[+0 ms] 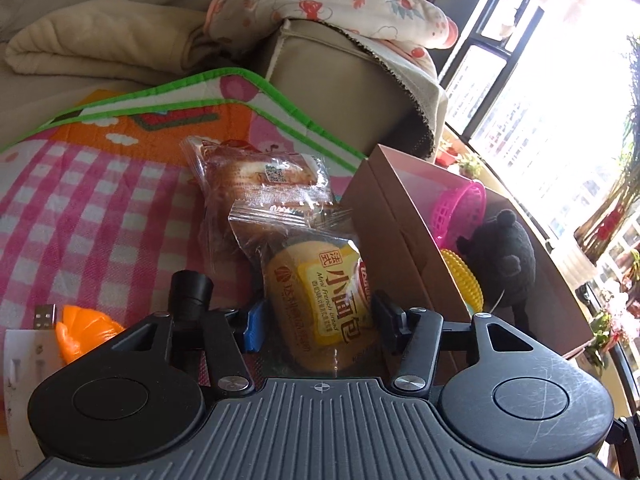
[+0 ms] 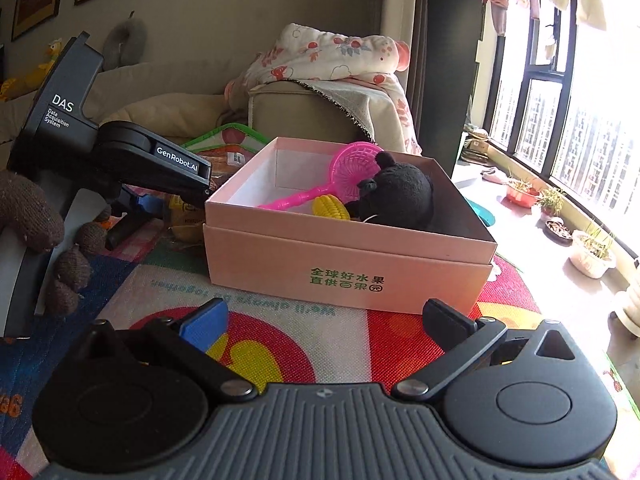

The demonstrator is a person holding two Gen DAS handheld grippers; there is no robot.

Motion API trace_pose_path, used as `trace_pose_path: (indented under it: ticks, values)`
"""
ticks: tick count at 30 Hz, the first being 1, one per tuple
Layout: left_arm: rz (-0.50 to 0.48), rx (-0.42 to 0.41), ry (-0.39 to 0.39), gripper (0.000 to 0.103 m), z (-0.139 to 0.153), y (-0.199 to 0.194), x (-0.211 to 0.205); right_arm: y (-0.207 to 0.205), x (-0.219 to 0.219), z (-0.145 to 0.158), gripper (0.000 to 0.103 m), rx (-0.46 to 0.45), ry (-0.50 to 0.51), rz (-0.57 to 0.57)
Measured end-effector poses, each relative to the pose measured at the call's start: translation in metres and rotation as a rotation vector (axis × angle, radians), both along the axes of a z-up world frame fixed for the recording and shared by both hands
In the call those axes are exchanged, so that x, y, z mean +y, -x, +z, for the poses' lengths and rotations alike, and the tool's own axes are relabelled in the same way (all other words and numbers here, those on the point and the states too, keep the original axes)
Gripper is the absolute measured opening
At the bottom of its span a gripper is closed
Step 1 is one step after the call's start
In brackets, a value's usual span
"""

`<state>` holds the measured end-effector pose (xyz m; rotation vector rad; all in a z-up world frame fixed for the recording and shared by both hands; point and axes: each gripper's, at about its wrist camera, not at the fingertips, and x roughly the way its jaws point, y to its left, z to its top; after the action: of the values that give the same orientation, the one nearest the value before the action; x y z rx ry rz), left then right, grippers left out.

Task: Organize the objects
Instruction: 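Grasp the wrapped bread bun with the left gripper, then lift the bun with the left gripper while the right gripper grasps the orange pumpkin toy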

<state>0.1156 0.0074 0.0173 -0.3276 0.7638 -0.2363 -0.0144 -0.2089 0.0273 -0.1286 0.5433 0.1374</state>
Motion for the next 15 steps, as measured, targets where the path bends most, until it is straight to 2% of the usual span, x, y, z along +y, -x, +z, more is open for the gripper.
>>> trace_pose_path:
  ticks: [3,7,9,12,15]
  values:
    - [-0.039,-0.035,0.004,0.054,0.011,0.026,0.013,0.0,0.002,0.0,0.103,0.004,0.007,-0.003]
    - [-0.101,-0.072,0.069,0.054,0.027,0.073,0.044,-0.002,0.009,0.0,0.103,0.01,0.042,0.01]
    - [-0.078,-0.097,0.082,0.054,0.034,0.093,0.064,-0.002,0.016,0.001,0.103,0.018,0.05,0.031]
    - [0.016,-0.138,0.056,0.054,0.045,0.117,0.103,-0.004,0.032,0.006,0.103,0.043,0.02,0.082]
    - [0.104,-0.143,0.053,0.054,0.045,0.13,0.138,-0.005,0.059,0.013,0.103,0.036,0.017,0.154]
